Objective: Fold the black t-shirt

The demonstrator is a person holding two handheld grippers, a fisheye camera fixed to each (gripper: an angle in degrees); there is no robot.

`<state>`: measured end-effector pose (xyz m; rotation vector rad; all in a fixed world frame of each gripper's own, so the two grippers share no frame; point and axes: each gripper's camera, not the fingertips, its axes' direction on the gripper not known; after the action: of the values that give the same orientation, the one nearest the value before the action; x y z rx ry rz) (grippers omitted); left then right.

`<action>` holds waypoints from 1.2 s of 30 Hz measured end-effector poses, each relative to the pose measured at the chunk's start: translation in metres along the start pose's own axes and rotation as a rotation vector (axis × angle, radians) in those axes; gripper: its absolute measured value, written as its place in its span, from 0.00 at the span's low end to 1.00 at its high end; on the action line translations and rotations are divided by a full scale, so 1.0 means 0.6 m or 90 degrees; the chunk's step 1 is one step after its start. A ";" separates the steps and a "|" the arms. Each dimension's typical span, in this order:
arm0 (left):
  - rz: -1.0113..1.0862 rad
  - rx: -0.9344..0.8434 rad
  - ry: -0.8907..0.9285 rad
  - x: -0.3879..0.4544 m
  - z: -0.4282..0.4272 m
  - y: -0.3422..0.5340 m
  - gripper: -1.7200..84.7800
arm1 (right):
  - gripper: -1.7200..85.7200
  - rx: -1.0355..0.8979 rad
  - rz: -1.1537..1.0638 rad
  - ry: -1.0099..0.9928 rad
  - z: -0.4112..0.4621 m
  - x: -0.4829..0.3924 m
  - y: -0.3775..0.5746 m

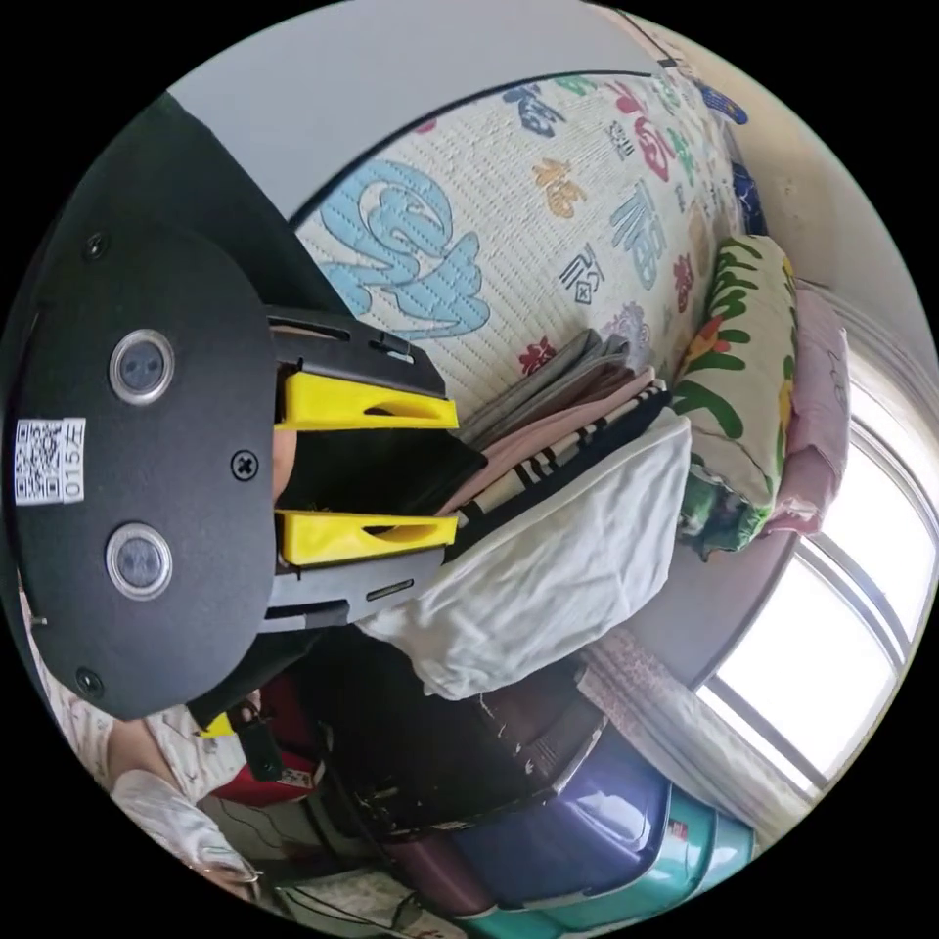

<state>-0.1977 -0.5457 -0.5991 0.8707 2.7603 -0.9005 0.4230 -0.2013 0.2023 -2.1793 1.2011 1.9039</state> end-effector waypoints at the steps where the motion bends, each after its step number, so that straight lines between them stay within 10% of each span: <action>1: -0.005 -0.004 -0.004 -0.002 0.006 -0.004 0.17 | 0.01 -0.001 0.006 -0.002 -0.002 0.006 0.003; 22: 0.007 0.216 0.032 0.037 -0.282 -0.007 0.02 | 0.01 0.140 0.030 0.009 -0.137 0.130 0.047; 36: -0.054 0.306 -0.084 -0.056 -0.623 0.217 0.02 | 0.01 -0.063 -0.026 -0.393 0.143 -0.108 0.136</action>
<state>-0.0715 -0.2630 -0.3500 0.7184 2.5185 -1.6156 0.3092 -0.1841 0.2725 -1.4361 0.9459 2.3902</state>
